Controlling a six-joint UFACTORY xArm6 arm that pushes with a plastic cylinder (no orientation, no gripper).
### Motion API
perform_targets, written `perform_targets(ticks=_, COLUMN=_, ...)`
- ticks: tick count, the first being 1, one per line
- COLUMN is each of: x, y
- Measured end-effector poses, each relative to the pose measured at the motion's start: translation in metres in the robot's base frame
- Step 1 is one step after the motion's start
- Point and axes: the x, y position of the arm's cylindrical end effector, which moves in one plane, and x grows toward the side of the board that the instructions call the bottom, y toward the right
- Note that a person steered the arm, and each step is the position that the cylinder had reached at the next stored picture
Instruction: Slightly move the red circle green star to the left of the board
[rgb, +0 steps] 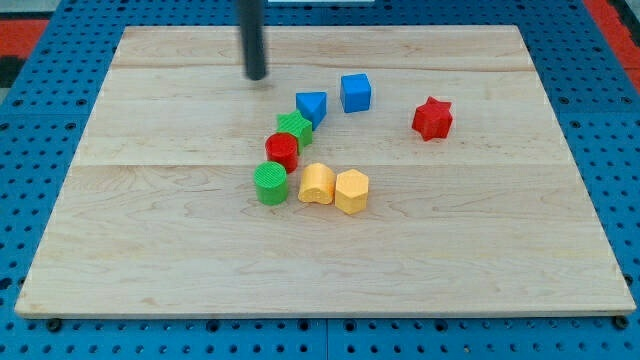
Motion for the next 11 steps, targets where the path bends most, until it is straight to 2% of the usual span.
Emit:
perform_targets(ticks=2, x=0.215, y=-0.023)
perform_targets(ticks=3, x=0.279, y=-0.003)
perform_targets(ticks=4, x=0.275, y=0.095)
perform_targets(ticks=5, x=0.252, y=0.211)
perform_targets(ticks=6, x=0.193, y=0.228)
perform_targets(ticks=7, x=0.154, y=0.204)
perform_targets(ticks=8, x=0.136, y=0.170)
perform_targets(ticks=10, x=0.136, y=0.108)
perform_targets(ticks=11, x=0.137, y=0.115)
